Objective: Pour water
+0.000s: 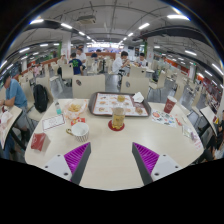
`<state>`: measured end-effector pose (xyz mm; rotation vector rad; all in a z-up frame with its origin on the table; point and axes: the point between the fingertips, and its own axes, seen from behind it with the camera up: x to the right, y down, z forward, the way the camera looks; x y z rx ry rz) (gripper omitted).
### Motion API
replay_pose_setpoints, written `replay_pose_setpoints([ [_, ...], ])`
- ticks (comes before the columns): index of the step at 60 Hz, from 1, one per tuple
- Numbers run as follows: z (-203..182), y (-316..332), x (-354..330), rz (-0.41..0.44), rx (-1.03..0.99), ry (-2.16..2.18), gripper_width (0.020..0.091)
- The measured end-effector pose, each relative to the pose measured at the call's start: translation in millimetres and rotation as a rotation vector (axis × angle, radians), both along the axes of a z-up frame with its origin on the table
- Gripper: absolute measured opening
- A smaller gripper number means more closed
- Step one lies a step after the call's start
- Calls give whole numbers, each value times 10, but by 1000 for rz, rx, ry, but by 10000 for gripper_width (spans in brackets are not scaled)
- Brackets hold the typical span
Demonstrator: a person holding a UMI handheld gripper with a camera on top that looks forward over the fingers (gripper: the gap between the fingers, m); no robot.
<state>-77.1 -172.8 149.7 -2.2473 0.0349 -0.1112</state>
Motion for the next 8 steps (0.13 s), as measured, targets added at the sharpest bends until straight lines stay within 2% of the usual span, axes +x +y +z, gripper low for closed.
replay_pose_setpoints([
  [8,42,-35,60,-11,5,-7,850],
])
